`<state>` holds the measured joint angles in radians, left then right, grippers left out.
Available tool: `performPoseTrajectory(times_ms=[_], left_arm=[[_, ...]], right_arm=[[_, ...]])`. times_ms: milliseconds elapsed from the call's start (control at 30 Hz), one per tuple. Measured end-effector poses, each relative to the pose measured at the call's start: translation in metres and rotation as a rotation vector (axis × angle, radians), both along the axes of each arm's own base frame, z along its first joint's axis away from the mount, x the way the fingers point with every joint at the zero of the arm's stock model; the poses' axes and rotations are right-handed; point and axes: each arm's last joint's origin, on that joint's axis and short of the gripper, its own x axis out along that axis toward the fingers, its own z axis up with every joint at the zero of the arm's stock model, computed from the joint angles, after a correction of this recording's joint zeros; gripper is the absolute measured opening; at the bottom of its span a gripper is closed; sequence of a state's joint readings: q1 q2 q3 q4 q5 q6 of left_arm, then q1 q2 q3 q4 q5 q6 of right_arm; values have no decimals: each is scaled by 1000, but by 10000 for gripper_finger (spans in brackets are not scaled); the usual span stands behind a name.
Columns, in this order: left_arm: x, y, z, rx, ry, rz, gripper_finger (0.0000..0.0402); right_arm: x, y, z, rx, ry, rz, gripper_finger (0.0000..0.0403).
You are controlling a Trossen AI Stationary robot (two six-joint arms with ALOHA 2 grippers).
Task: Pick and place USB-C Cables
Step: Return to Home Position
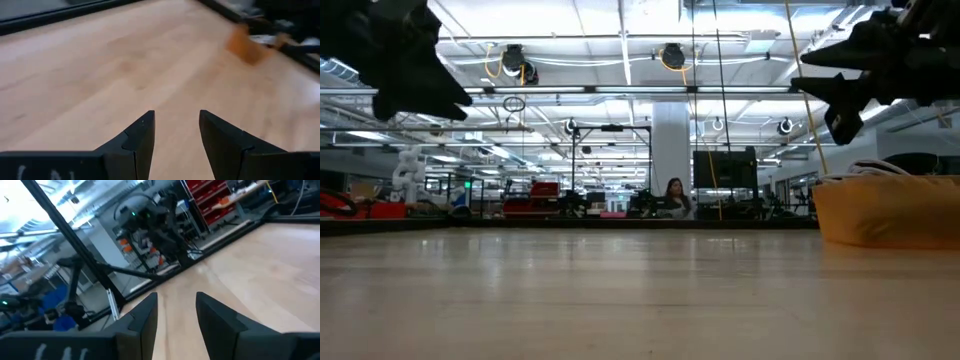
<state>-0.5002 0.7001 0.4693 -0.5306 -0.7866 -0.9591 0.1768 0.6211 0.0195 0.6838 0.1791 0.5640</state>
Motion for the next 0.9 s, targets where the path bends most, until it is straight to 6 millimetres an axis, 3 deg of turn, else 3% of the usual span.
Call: performPoseTrajectory(times_ms=[333, 500, 767, 900], left_arm=[[14, -17, -21, 219, -235, -543, 157], [10, -15, -38, 299, -237, -578, 157], [-2, -8, -78, 153, -211, -528, 157], [-4, -7, -83, 124, -180, -516, 157]], right_arm=[[0, 0, -1, -49, 10, -4, 125], [0, 0, -2, -62, 20, -4, 125], [0, 0, -4, -61, 36, -4, 125], [0, 0, -3, -59, 34, -4, 125]])
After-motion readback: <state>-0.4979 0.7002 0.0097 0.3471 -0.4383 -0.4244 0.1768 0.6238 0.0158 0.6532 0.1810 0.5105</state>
